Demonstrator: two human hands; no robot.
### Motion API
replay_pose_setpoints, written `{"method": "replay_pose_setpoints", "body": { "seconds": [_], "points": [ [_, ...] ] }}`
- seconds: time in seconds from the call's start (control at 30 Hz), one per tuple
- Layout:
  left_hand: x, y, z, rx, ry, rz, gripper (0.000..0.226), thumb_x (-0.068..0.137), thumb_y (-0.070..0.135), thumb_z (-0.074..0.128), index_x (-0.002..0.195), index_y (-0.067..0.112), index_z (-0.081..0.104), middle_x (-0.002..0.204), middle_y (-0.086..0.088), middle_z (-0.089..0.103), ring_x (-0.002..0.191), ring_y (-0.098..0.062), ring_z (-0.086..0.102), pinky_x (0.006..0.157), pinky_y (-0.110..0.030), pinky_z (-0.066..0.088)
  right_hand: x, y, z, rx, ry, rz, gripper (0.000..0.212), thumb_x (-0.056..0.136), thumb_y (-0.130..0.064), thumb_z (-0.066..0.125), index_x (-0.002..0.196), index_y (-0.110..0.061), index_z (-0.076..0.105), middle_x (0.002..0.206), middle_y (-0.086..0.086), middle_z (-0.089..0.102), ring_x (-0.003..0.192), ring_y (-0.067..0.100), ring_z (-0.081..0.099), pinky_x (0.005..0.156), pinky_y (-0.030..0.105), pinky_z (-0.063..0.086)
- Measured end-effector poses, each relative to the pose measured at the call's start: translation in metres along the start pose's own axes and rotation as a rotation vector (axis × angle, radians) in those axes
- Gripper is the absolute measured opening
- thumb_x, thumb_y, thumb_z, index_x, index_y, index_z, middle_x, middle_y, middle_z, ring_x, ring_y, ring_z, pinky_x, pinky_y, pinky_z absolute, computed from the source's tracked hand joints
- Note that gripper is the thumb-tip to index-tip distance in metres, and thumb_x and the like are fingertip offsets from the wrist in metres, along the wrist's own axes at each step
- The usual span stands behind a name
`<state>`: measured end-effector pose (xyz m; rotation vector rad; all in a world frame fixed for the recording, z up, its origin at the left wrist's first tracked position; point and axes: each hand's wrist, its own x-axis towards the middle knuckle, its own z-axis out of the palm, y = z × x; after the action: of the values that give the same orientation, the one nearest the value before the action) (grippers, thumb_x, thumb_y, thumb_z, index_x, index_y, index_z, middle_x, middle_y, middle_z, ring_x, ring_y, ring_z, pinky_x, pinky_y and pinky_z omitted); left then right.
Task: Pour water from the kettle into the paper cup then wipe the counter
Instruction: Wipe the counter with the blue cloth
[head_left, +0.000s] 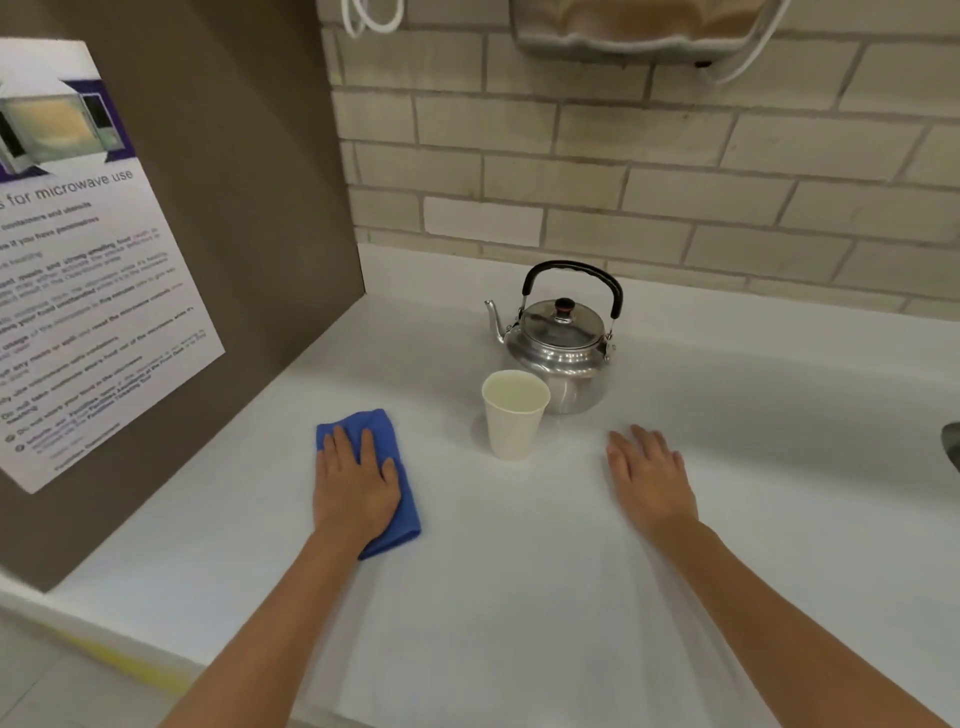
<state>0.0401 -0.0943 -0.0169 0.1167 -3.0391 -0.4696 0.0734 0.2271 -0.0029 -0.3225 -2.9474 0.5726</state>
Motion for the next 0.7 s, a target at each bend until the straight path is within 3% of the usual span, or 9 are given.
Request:
{"method": "replay_pose_setpoints", "body": {
  "seconds": [0.17, 0.33, 0.5, 0.7],
  "points": [
    [0.105, -0.022, -0.014, 0.107, -0.015, 0.078, 0.055, 0.098, 0.027, 0.030, 0.144, 0.000, 0.017, 0.151, -0.030, 0.016, 0.140, -0.041, 0.016, 0.116, -0.047, 0.012, 0.021, -0.013, 0.008, -0.038, 0.036, 0.110, 0.042, 0.098, -0.033, 0.026, 0.137, -0.023, 0.037, 0.151, 0.006, 0.029, 0.141, 0.025, 0.016, 0.115, 0.046, 0.012],
    [0.174, 0.029, 0.004, 0.130, -0.128, 0.236, 0.055, 0.099, 0.031, 0.021, 0.146, 0.005, 0.008, 0.156, -0.021, 0.006, 0.144, -0.034, 0.006, 0.119, -0.043, 0.005, 0.040, -0.022, 0.012, -0.029, 0.064, 0.168, 0.041, 0.098, -0.031, 0.028, 0.137, -0.022, 0.037, 0.151, 0.007, 0.029, 0.140, 0.025, 0.017, 0.113, 0.043, 0.013],
    [0.165, 0.047, 0.017, 0.091, -0.163, 0.440, 0.054, 0.099, 0.030, 0.022, 0.146, 0.006, 0.008, 0.157, -0.018, 0.004, 0.145, -0.030, 0.004, 0.119, -0.039, 0.001, 0.041, -0.024, 0.010, -0.006, 0.067, 0.169, 0.041, 0.098, -0.032, 0.029, 0.137, -0.023, 0.038, 0.150, 0.006, 0.031, 0.140, 0.023, 0.018, 0.113, 0.040, 0.013],
    [0.138, 0.031, 0.017, 0.067, -0.155, 0.526, 0.056, 0.099, 0.033, 0.026, 0.147, 0.009, 0.010, 0.157, -0.019, 0.006, 0.145, -0.030, 0.006, 0.119, -0.039, 0.003, 0.034, -0.025, 0.005, -0.028, 0.024, 0.178, 0.040, 0.098, -0.032, 0.028, 0.136, -0.024, 0.040, 0.151, 0.006, 0.030, 0.141, 0.023, 0.018, 0.114, 0.040, 0.014]
  ]
}}
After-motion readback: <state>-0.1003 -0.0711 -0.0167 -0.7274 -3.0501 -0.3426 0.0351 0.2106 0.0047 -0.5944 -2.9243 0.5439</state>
